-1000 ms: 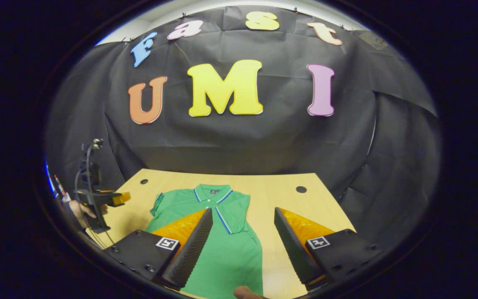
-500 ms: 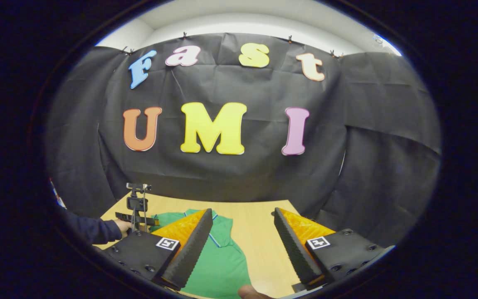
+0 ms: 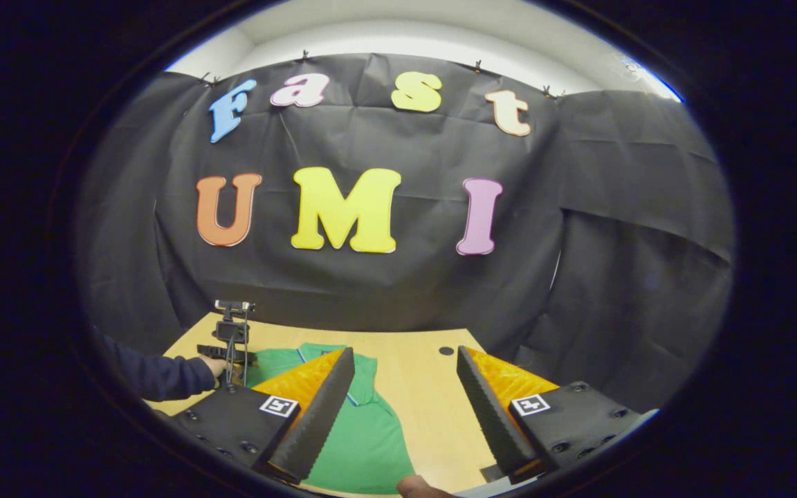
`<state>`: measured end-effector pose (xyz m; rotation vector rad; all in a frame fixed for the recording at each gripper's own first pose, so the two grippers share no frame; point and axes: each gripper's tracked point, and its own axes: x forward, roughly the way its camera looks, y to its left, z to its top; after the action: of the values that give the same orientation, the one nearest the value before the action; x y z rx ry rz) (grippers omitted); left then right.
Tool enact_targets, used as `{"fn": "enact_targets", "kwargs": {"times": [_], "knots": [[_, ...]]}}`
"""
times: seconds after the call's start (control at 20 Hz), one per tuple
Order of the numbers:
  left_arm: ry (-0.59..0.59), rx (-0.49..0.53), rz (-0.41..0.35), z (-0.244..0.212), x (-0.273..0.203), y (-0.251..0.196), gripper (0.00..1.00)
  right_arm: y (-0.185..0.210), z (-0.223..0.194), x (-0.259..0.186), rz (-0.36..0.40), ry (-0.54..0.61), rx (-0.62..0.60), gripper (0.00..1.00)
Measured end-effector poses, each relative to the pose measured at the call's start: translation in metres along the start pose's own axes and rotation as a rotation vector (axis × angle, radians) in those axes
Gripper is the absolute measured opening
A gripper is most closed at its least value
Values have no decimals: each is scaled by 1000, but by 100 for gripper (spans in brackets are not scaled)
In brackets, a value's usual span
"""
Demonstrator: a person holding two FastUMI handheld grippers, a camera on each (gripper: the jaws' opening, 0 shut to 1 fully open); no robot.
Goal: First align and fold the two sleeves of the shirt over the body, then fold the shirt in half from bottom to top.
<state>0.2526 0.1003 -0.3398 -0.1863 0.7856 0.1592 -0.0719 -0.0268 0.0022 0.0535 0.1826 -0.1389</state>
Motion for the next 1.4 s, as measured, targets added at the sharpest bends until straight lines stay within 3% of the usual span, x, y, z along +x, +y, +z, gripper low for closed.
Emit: {"fn": "enact_targets", "kwargs": {"times": [0.05, 0.2, 0.25, 0.6, 0.65, 0.7, 1.05, 1.4], "knots": [[8, 0, -9, -2, 2, -3, 58, -1, -2, 2, -3, 11, 11, 95], [25, 5, -1, -7, 6, 0, 31, -6, -12, 6, -14, 41, 15, 95], [36, 4, -13, -9, 6, -2, 15, -7, -14, 6, -17, 47, 11, 95], [89, 130, -21, -11, 10, 2, 7, -8, -23, 12, -16, 74, 15, 96], [96, 150, -23, -10, 10, 2, 0, -8, -24, 13, -14, 77, 18, 96], [100, 159, -27, -10, 8, 2, 5, -8, -23, 13, -13, 76, 18, 96], [18, 190, -88, 18, -22, -20, 3, -2, -22, 16, 11, 68, 4, 96], [-34, 351, -147, 20, -42, -77, 3, 4, -25, 18, 26, 76, 9, 96]]}}
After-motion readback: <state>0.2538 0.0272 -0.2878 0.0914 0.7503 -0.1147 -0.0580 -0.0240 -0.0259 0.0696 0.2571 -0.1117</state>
